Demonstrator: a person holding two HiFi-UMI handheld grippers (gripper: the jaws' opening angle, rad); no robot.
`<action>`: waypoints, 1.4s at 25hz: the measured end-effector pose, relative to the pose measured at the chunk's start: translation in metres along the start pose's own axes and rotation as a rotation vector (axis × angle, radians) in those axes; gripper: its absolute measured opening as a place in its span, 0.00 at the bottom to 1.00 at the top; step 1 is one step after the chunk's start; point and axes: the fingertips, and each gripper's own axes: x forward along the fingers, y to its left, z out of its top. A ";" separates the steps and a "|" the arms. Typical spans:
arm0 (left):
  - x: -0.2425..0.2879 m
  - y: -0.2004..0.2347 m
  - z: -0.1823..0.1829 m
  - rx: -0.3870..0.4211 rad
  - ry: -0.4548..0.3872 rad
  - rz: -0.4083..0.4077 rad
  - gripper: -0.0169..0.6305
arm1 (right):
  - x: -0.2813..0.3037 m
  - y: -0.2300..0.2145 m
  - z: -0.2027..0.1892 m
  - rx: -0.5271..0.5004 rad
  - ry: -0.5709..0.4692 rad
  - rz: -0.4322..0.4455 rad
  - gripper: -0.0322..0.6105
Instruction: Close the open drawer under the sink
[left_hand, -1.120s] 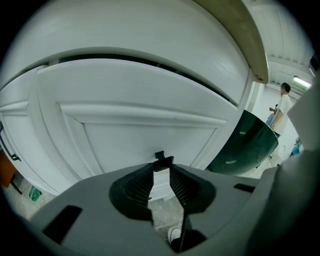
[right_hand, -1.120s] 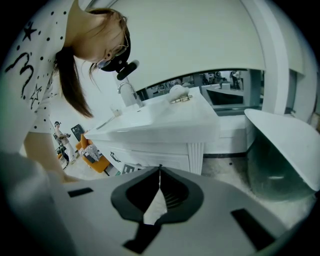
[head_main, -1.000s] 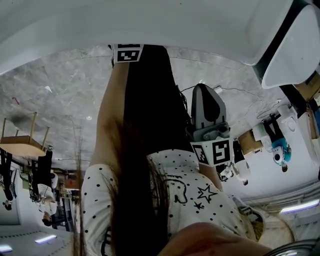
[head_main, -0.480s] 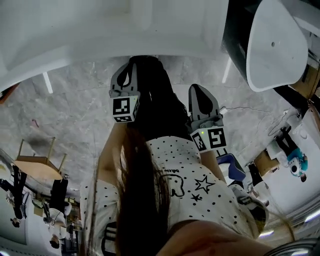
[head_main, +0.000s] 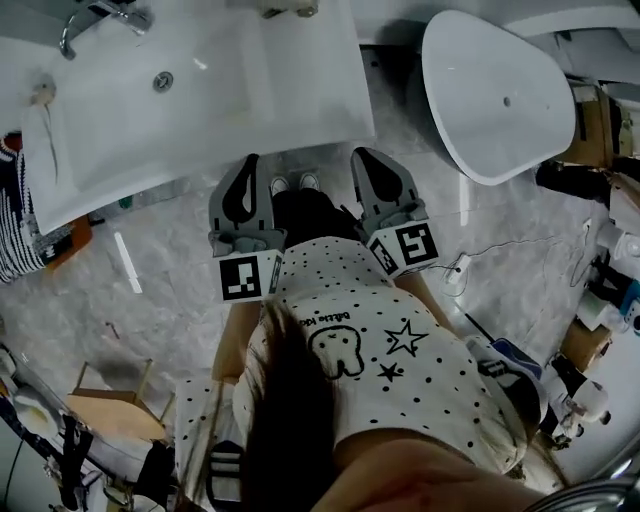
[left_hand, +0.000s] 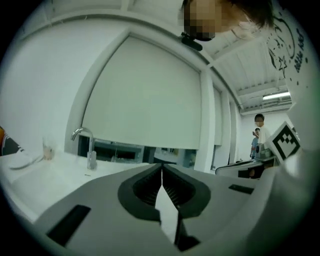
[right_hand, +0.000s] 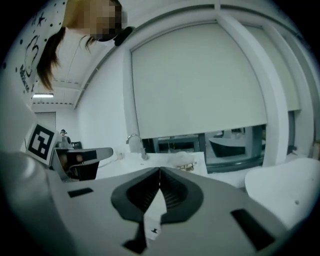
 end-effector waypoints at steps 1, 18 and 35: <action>-0.002 -0.004 0.009 0.011 -0.015 -0.012 0.04 | -0.003 0.001 0.009 -0.017 -0.019 0.003 0.07; -0.038 -0.017 0.011 -0.008 0.011 -0.038 0.04 | -0.032 -0.004 0.029 -0.078 -0.081 -0.025 0.07; -0.032 -0.028 0.007 -0.031 0.028 -0.068 0.04 | -0.034 0.000 0.027 -0.091 -0.075 0.014 0.07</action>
